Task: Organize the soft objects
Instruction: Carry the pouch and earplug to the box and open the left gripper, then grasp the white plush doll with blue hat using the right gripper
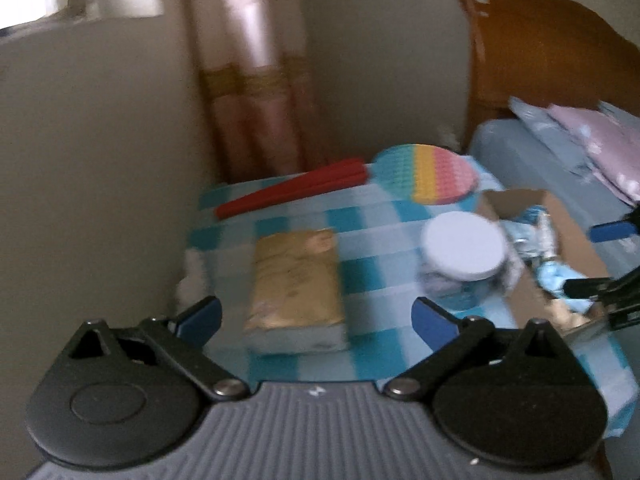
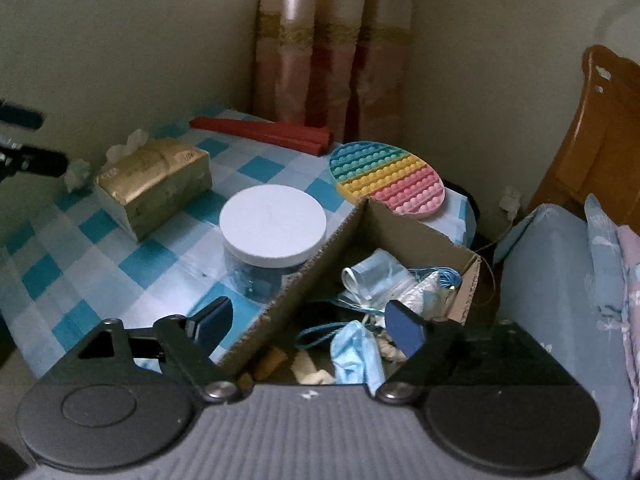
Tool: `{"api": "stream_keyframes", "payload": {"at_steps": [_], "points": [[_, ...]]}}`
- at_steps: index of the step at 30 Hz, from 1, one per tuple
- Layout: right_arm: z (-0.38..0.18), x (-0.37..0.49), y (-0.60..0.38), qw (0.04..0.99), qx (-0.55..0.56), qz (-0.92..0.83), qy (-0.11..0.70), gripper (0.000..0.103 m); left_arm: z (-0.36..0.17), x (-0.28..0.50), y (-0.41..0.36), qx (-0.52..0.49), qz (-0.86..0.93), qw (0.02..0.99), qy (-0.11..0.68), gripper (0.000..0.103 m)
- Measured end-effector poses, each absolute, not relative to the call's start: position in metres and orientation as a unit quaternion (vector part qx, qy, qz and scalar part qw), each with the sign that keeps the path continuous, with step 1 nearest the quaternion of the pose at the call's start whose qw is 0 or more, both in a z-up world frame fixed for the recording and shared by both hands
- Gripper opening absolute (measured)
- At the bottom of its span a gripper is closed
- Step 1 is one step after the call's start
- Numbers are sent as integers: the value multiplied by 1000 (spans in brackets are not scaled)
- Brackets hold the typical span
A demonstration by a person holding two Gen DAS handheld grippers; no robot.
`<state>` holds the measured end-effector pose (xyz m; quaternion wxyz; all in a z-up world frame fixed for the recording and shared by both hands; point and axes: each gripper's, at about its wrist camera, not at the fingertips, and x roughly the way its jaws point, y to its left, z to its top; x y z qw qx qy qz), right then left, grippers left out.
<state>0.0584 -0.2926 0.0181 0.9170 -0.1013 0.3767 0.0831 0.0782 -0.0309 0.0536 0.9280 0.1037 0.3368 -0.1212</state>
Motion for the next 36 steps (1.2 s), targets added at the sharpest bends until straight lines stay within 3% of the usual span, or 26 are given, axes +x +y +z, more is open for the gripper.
{"api": "stream_keyframes", "payload": {"at_steps": [17,36], "points": [[35,61,-218,913,-105,161,361,90,-10,59,39,60,-91,920,375,101],[24,156,-101,858,-170,354,331,90,-33,70,49,71,-96,913,389,101]]}}
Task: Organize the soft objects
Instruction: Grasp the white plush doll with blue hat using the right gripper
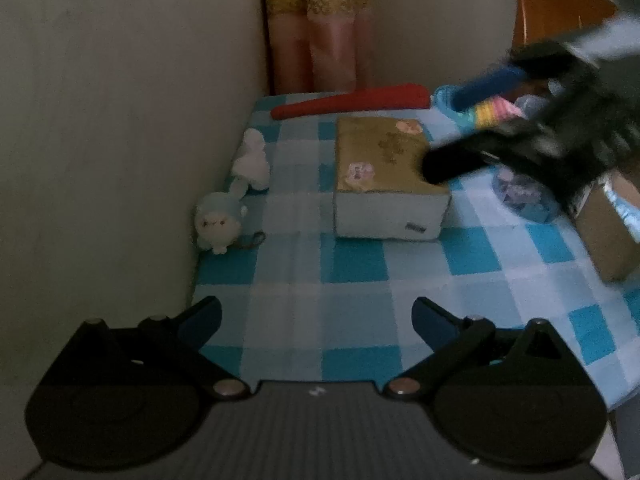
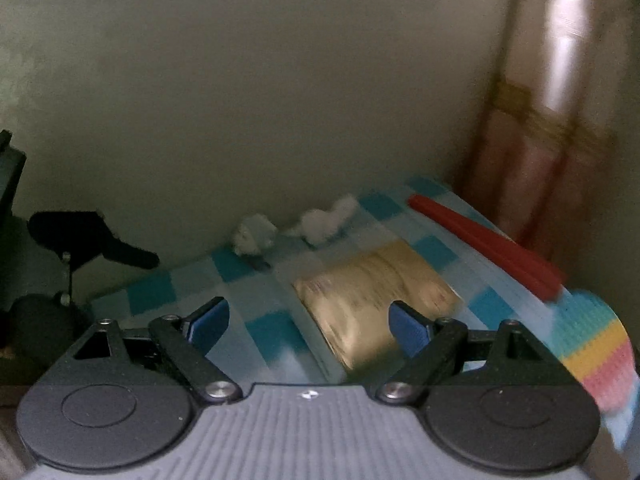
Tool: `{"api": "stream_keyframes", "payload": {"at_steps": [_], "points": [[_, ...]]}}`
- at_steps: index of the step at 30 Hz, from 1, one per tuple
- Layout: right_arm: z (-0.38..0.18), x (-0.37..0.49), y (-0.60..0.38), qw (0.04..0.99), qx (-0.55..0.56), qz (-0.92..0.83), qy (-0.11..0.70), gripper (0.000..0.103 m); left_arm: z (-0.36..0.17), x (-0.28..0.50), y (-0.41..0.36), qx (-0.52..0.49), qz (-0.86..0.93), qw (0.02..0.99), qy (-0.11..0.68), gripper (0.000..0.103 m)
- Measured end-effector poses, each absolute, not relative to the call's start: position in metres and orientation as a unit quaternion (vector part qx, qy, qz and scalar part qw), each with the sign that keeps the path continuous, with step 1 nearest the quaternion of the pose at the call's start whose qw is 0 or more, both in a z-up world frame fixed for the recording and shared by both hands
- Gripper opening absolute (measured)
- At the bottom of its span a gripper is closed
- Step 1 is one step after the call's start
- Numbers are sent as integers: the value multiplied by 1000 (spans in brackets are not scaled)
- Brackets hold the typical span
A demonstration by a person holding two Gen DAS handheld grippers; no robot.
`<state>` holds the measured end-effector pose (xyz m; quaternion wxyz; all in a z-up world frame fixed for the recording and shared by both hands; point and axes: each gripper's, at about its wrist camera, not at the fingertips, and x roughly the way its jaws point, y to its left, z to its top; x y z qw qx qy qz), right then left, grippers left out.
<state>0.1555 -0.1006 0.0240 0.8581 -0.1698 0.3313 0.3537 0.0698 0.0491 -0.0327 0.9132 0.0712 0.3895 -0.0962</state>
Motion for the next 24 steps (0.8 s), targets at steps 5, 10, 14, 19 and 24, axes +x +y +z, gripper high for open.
{"api": "stream_keyframes", "payload": {"at_steps": [5,10,14,19,24], "points": [[13,189,-61,825,-199,416,328,82,-35,65,55,80,-99,912,390,101],[0,219,-25,790,-222,462,337,75,-37,62,54,95,-96,904,405,101],[-9,231,5,770,-262,479,330,75,-37,61,52,90,-107,902,408,101],[-28,238,35,748,-296,491,334,74,-40,64,51,95,-105,900,413,101],[-45,244,53,736,-319,491,340,70,-43,67,53,93,-106,897,418,101]]}}
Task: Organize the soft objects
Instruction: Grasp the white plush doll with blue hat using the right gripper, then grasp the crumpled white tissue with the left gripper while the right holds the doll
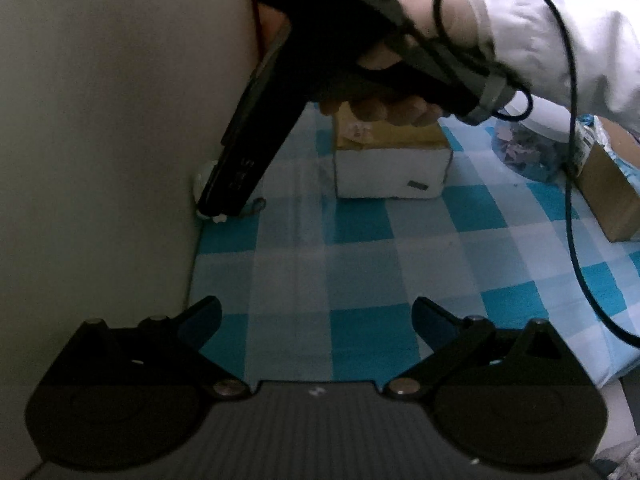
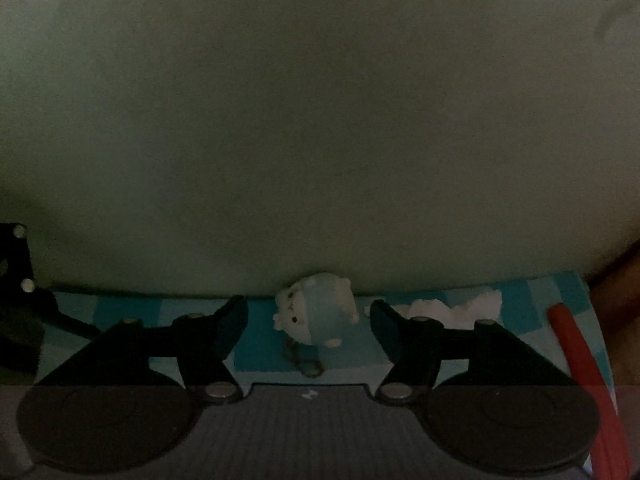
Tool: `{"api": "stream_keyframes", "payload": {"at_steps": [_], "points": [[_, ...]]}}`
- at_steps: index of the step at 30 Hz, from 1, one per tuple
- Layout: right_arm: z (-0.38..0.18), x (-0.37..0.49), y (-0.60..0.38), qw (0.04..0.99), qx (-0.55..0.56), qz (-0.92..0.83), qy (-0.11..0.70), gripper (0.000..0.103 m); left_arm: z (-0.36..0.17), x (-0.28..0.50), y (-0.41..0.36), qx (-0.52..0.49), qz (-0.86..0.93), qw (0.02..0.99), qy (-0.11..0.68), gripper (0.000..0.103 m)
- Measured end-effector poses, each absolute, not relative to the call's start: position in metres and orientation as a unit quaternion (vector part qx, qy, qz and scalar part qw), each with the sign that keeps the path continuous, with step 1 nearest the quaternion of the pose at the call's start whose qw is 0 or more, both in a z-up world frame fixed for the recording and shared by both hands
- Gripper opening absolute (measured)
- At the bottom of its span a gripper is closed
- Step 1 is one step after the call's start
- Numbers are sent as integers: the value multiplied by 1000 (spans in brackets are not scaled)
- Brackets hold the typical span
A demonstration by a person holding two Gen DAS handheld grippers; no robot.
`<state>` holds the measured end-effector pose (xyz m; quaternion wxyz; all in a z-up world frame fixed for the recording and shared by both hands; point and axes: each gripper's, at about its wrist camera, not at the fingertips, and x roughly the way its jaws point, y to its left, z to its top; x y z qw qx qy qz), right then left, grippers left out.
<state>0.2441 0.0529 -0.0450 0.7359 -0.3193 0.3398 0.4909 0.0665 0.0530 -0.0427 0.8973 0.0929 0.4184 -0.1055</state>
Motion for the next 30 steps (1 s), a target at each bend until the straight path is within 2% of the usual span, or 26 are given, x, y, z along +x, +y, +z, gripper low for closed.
{"api": "stream_keyframes", "payload": {"at_steps": [2,10,14,19,30], "points": [[-51,245,57,730,-324,493,345,66,-44,68,53,92,-106,896,421,101],[-61,247,67,737,-331,477,345,65,-46,69,54,91,-108,894,425,101],[-64,243,74,741,-344,463,344,59,-47,70,56,87,-107,893,428,101],[-59,241,72,743,-326,467,350,56,-46,69,56,89,-103,893,428,101],[13,192,11,775,-296,466,307,56,-31,59,53,109,-95,896,419,101]]}}
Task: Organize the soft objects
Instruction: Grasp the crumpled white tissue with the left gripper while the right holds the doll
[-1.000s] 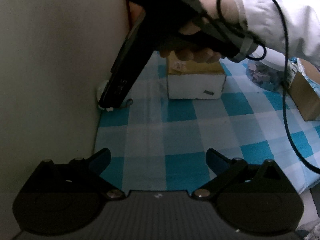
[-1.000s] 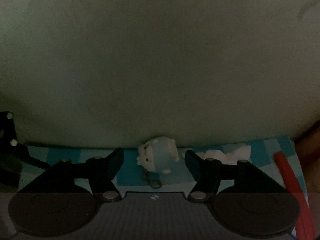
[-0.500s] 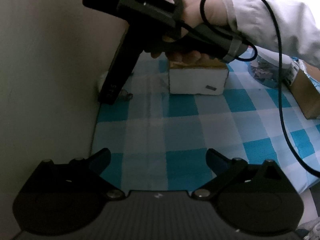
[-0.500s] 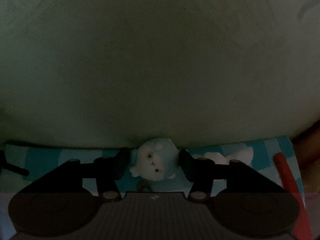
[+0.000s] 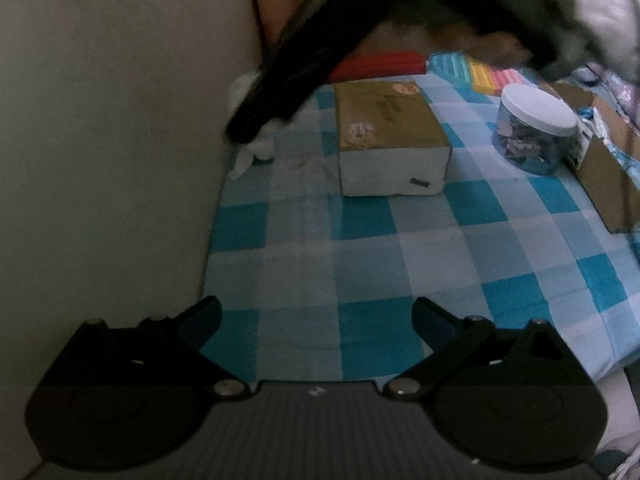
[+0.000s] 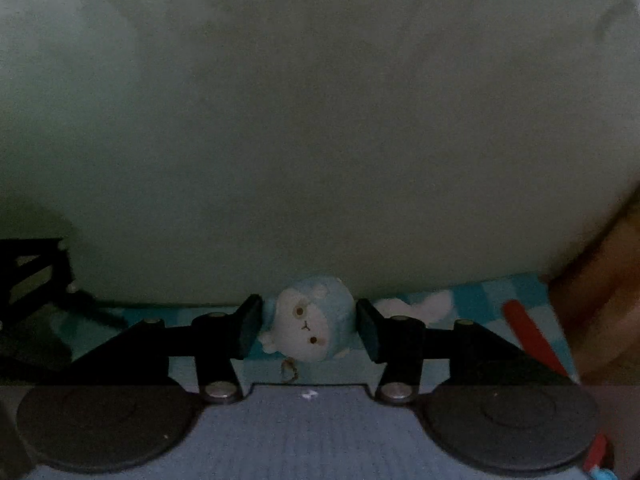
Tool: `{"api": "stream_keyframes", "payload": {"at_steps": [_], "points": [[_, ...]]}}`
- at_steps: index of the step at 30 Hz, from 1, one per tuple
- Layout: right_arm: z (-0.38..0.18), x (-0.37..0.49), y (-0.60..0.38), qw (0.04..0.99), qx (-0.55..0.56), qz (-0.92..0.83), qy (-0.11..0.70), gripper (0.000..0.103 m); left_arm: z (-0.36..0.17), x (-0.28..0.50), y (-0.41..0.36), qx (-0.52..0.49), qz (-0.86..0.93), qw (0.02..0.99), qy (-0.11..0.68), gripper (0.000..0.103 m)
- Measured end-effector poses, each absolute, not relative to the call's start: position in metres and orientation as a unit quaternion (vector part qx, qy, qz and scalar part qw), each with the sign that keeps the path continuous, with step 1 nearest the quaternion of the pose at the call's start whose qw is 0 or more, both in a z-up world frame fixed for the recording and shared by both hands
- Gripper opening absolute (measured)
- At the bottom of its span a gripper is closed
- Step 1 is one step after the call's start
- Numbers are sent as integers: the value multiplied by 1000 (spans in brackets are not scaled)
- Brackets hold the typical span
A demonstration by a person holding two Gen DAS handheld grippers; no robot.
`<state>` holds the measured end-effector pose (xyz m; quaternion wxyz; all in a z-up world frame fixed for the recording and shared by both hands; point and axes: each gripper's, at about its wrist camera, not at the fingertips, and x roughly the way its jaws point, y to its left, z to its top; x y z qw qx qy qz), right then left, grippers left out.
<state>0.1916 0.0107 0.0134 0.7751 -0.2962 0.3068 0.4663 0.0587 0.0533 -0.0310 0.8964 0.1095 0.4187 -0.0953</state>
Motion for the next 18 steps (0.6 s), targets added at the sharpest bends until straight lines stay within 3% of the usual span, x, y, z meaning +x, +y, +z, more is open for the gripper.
{"api": "stream_keyframes", "payload": {"at_steps": [9,18], "points": [[65,135,-69,813,-282,430,272,56,-2,44,42,122,-75,908,395,101],[62,110,-166,842,-248,384,287,56,23,84,33,78,-86,909,399,97]]}}
